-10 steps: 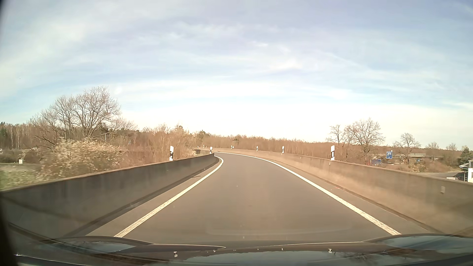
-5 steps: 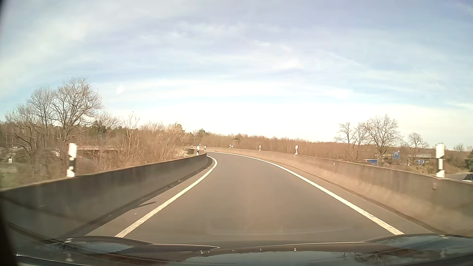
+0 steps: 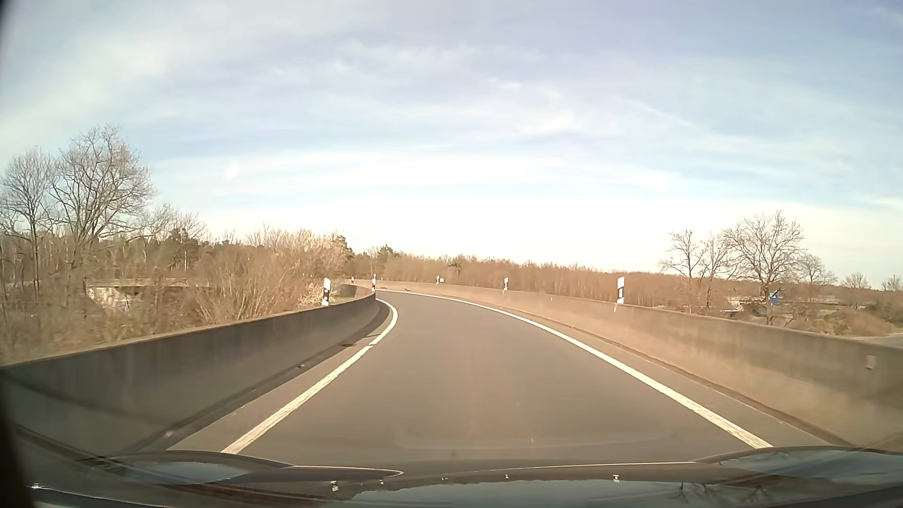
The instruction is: Follow the waypoints while adhering to traffic rules and regulations
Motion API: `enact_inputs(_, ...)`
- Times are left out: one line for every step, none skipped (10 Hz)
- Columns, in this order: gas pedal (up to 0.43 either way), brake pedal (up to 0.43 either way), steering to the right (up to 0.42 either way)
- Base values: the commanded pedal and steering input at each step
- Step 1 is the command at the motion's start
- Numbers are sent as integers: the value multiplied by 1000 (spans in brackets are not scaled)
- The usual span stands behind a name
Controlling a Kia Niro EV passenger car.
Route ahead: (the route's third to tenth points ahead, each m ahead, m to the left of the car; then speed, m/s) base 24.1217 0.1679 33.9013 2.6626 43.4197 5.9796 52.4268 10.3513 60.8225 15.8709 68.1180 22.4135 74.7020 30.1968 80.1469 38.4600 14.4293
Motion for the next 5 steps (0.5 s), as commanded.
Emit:
enact_inputs(47, 0, -16)
enact_inputs(47, 0, -20)
enact_inputs(47, 0, -25)
enact_inputs(47, 0, -28)
enact_inputs(47, 0, -31)
